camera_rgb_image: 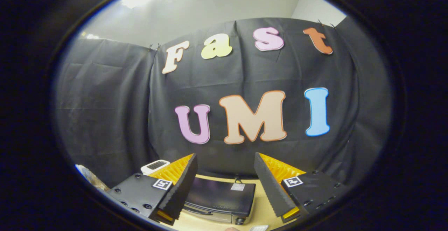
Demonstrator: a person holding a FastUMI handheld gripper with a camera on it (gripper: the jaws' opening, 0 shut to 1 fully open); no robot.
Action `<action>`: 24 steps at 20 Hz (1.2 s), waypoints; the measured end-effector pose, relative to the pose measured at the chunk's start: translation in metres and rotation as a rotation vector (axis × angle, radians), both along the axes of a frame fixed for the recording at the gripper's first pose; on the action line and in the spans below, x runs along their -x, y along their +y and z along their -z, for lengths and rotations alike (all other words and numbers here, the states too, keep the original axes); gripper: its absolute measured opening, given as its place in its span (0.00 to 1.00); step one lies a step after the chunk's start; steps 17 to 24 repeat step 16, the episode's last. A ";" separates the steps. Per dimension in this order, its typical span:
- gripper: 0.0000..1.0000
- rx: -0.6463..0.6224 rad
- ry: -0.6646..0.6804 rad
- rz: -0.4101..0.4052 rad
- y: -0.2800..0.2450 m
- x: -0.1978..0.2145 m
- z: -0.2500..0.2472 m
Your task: Open the toaster oven, put the food inside, and close the toaster oven door.
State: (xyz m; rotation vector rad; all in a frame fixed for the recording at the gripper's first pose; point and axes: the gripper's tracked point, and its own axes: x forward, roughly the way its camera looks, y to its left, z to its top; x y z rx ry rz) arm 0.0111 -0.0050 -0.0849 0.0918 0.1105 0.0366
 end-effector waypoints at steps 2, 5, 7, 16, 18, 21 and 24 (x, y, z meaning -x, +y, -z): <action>0.99 0.003 -0.019 0.019 -0.010 -0.003 -0.018; 0.99 0.026 -0.070 0.048 -0.027 -0.006 -0.037; 0.99 0.037 -0.076 0.052 -0.033 -0.003 -0.042; 0.99 0.027 -0.068 0.028 -0.034 0.000 -0.042; 0.99 0.027 -0.068 0.028 -0.034 0.000 -0.042; 0.99 0.027 -0.068 0.028 -0.034 0.000 -0.042; 0.99 0.027 -0.068 0.028 -0.034 0.000 -0.042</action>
